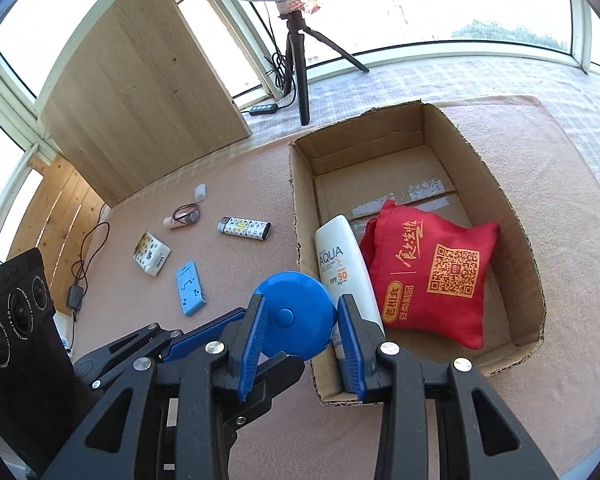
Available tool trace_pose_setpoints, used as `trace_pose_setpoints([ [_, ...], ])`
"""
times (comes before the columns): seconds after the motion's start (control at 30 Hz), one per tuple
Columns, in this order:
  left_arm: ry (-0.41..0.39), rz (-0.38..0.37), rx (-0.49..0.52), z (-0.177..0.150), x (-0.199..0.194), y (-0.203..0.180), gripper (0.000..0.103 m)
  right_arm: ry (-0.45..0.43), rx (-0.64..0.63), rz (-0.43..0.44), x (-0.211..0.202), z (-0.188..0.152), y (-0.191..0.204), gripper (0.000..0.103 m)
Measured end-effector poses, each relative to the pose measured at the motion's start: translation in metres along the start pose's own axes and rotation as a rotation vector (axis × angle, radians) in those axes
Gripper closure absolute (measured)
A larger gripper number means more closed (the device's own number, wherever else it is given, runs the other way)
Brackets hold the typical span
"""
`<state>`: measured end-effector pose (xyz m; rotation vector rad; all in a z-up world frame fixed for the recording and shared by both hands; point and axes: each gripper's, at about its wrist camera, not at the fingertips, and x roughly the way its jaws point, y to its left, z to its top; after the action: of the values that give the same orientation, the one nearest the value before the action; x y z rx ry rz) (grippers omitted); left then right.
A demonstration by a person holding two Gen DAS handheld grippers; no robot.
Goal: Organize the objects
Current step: 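Carry the tape measure with the right tool over the box, then lower the tape measure into the box and open the right tool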
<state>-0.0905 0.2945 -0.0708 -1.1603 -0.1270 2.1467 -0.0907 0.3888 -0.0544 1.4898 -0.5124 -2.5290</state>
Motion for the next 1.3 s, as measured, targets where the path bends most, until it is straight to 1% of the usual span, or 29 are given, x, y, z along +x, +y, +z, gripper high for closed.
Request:
trace_pose_setpoints([
  [0.3,0.025,-0.030,0.044,0.007,0.028,-0.030,0.058,-0.023,0.056,-0.028,-0.014,0.003,-0.038,0.070],
  [0.5,0.036,-0.032,0.062,0.010,0.039,-0.041,0.058,-0.028,0.071,-0.040,-0.016,0.004,-0.050,0.070],
  [0.67,0.043,-0.029,0.059,0.010,0.043,-0.042,0.058,-0.033,0.077,-0.039,-0.016,0.002,-0.055,0.070],
  [0.7,0.043,-0.024,0.053,0.010,0.043,-0.041,0.052,-0.046,0.085,-0.045,-0.017,0.002,-0.056,0.067],
  [0.73,0.042,-0.018,0.047,0.011,0.042,-0.040,0.040,-0.050,0.094,-0.055,-0.018,0.002,-0.057,0.057],
  [0.8,0.033,-0.011,0.039,0.010,0.039,-0.037,0.029,-0.060,0.110,-0.060,-0.019,0.002,-0.059,0.045],
  [1.07,0.034,0.004,0.039,0.005,0.031,-0.031,0.029,-0.060,0.096,-0.060,-0.017,0.003,-0.051,0.045],
  [1.3,0.020,0.023,0.027,-0.001,0.013,-0.019,0.029,-0.058,0.074,-0.045,-0.013,0.004,-0.035,0.045],
])
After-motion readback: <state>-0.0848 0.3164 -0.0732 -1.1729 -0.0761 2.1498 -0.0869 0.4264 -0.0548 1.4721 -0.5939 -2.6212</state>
